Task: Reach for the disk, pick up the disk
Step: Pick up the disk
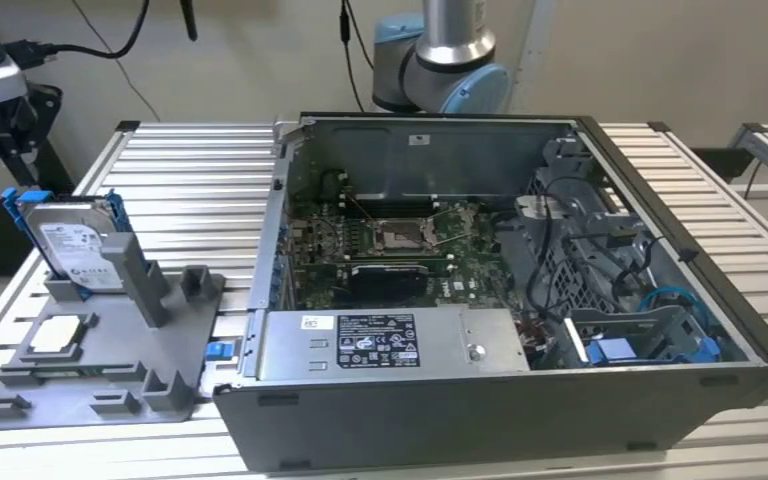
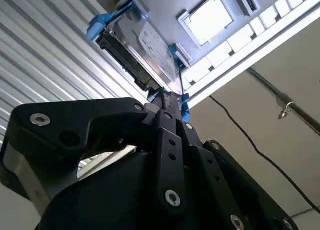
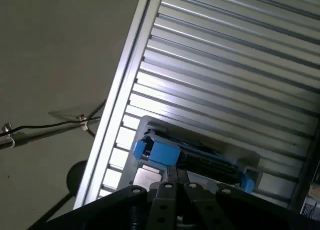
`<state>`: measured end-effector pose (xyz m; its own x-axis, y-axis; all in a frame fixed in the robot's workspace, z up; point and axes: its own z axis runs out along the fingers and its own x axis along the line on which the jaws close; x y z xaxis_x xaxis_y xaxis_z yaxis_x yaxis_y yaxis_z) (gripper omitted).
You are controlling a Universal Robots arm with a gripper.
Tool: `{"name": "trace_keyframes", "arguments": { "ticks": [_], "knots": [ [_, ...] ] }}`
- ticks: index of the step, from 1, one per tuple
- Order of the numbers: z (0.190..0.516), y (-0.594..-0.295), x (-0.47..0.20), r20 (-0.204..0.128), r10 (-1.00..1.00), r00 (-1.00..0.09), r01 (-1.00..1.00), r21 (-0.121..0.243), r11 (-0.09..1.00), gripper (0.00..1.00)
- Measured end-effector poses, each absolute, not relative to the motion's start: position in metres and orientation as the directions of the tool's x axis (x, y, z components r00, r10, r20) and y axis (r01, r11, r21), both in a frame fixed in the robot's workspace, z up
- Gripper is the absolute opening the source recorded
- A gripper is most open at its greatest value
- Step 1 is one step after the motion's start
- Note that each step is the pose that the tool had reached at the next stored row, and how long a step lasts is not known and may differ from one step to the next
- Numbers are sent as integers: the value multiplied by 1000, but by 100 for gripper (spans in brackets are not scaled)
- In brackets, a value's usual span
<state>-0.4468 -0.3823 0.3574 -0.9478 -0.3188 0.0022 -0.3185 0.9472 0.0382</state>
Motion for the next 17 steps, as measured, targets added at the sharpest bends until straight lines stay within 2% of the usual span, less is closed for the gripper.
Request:
{"name": "trace_keyframes", "arguments": {
  "ticks": [17],
  "knots": [
    [357, -382, -447, 2, -580, -815, -580, 38, 814, 0]
  ]
}}
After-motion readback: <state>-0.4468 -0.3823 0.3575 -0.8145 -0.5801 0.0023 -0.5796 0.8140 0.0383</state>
